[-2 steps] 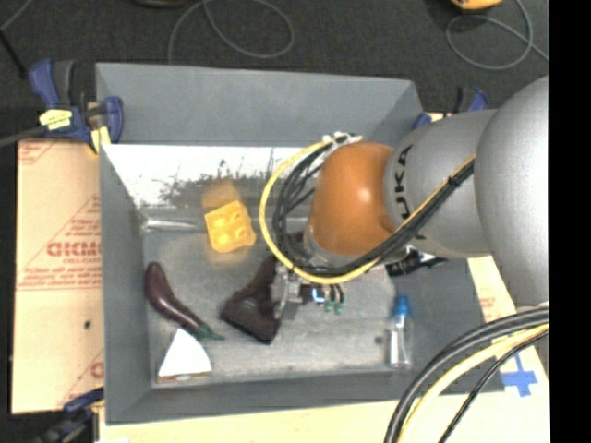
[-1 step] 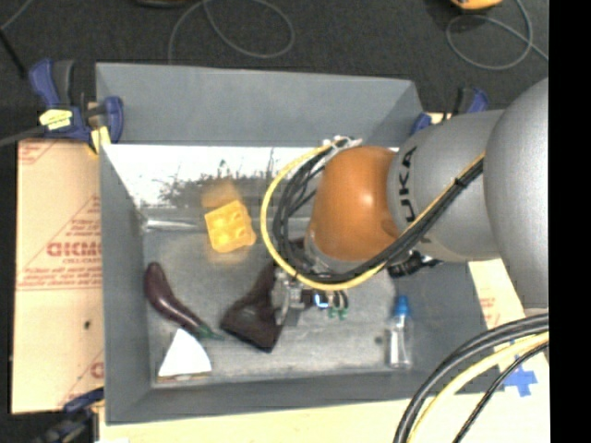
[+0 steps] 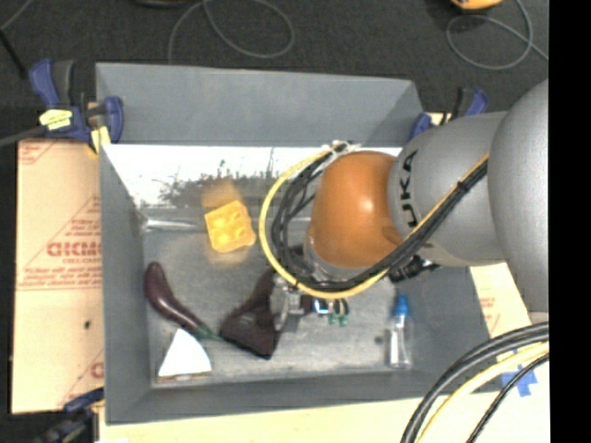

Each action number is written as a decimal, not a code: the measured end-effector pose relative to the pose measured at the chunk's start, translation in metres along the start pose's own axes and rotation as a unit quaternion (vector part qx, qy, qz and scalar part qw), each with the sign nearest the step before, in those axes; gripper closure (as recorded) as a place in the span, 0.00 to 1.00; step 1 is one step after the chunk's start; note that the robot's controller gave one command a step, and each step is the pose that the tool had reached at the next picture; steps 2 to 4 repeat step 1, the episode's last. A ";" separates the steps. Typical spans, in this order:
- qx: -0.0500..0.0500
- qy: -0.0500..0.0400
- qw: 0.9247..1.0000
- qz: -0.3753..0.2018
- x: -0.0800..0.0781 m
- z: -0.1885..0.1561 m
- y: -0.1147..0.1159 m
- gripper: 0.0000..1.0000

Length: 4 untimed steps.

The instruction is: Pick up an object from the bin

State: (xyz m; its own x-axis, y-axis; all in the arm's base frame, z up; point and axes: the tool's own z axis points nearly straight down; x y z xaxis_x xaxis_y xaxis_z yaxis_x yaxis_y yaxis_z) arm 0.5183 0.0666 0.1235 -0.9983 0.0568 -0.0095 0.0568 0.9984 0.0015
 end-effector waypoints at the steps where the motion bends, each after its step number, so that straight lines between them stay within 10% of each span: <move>1: 0.000 0.000 1.000 -0.031 0.015 0.001 -0.001 1.00; 4: 0.000 0.000 1.000 -0.031 0.015 0.001 -0.001 1.00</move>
Offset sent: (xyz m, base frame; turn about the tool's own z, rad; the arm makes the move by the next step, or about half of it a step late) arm -0.0041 -0.0050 0.0354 -0.0363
